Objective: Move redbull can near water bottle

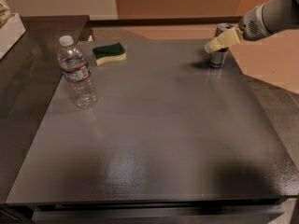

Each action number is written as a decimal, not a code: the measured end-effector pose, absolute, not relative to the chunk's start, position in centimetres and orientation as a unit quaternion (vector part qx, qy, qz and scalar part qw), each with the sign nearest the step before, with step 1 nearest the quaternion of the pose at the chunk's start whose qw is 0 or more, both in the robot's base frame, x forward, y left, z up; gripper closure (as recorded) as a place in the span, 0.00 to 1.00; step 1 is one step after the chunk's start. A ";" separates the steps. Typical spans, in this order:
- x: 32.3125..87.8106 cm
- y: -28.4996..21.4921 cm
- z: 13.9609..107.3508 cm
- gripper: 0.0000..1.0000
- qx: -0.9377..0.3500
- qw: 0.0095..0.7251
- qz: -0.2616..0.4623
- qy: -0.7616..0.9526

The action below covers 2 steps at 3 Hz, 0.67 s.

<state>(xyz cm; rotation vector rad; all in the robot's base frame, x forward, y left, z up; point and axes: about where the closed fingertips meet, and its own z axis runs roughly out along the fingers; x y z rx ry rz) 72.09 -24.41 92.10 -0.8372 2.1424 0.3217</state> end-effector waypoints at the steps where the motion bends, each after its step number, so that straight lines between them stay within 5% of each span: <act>1: 72.3 -24.6 92.5 0.41 -0.332 0.408 0.124 0.842; 2: 72.3 -24.5 92.8 0.64 -0.336 0.413 0.123 0.838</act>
Offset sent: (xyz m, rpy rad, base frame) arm -0.0023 -0.0052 0.0157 -0.0011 -0.0614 0.0078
